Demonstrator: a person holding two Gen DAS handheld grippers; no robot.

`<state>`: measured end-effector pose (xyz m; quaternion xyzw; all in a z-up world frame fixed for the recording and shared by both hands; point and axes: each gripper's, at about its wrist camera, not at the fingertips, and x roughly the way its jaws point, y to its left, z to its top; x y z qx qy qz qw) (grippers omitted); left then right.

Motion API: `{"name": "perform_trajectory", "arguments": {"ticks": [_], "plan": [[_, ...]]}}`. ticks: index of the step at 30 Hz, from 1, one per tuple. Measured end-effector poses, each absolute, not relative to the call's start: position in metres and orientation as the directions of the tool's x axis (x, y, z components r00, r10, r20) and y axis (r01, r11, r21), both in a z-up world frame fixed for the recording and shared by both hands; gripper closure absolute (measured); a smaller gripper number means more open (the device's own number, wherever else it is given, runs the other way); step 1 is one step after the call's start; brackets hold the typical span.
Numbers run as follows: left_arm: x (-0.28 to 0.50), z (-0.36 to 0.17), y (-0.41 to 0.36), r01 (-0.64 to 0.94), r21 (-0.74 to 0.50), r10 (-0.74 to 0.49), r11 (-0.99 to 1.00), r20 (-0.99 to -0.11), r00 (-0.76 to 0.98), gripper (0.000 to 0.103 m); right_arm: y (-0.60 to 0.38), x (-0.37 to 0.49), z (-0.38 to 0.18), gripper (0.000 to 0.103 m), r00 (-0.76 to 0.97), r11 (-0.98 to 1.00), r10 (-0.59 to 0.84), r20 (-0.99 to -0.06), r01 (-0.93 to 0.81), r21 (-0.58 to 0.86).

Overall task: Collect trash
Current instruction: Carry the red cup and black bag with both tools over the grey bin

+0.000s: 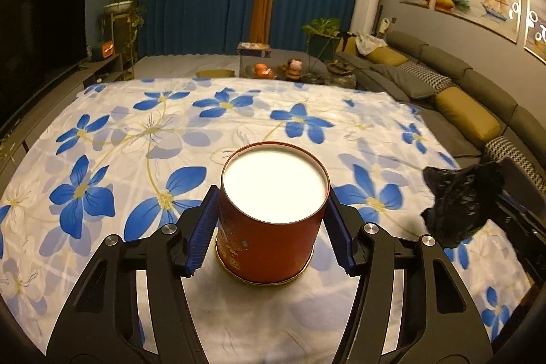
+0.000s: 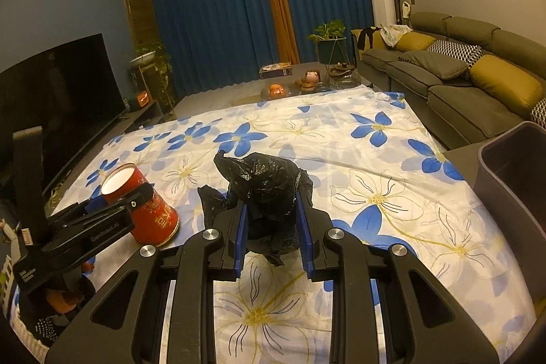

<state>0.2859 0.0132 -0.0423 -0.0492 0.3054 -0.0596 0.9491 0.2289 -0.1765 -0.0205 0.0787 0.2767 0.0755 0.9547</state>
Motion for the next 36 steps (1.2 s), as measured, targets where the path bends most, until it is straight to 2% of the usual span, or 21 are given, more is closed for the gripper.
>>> {"name": "perform_trajectory", "arguments": {"ticks": [7,16,36], "plan": [[0.251,-0.010,-0.009,0.153,-0.126,-0.196,0.980,-0.517,0.833,0.045,-0.192,0.196,-0.003,0.076,0.857,0.980,0.171,-0.486,-0.097,0.174],[0.223,0.009,-0.056,0.261,-0.131,-0.291,0.957,-0.502,0.815,0.045,-0.233,0.152,0.013,0.076,0.886,0.987,0.100,-0.452,-0.033,0.154],[0.209,0.030,-0.232,0.554,-0.074,-0.518,0.829,-0.474,0.712,0.045,-0.361,0.112,0.031,0.076,0.910,0.965,-0.162,-0.382,0.227,0.132]]}}
